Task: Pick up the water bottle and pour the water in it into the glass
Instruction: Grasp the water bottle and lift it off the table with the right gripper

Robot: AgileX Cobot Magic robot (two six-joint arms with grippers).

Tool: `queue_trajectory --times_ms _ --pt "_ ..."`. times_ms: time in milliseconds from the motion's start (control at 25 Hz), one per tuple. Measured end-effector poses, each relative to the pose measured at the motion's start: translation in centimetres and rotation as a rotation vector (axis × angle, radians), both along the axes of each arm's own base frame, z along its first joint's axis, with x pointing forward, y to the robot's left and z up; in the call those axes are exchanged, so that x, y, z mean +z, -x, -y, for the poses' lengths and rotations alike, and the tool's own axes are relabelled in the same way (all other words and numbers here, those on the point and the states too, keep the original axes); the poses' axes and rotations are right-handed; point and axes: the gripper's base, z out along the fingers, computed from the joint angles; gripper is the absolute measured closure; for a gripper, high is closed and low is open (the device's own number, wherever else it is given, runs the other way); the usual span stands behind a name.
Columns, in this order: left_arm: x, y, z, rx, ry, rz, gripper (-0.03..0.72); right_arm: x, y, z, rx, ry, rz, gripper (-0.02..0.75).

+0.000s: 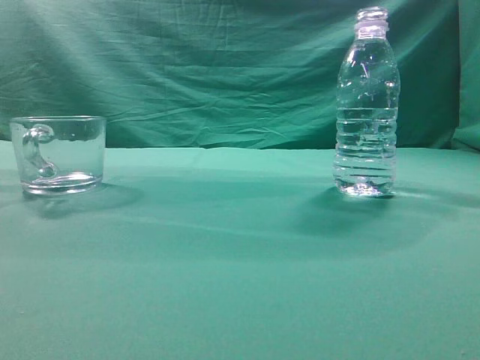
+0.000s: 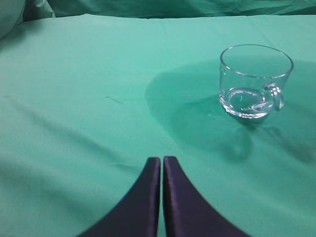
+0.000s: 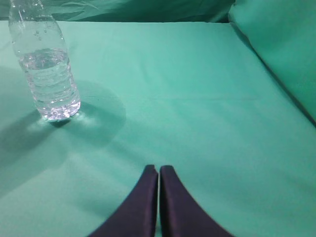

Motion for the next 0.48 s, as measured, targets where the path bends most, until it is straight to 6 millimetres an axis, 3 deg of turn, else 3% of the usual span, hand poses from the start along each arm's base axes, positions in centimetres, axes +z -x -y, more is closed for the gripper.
queue_trajectory --times_ms 480 --pt "0.0 0.0 0.0 0.0 0.0 0.0 0.688 0.0 0.0 0.0 0.0 0.0 0.0 0.738"
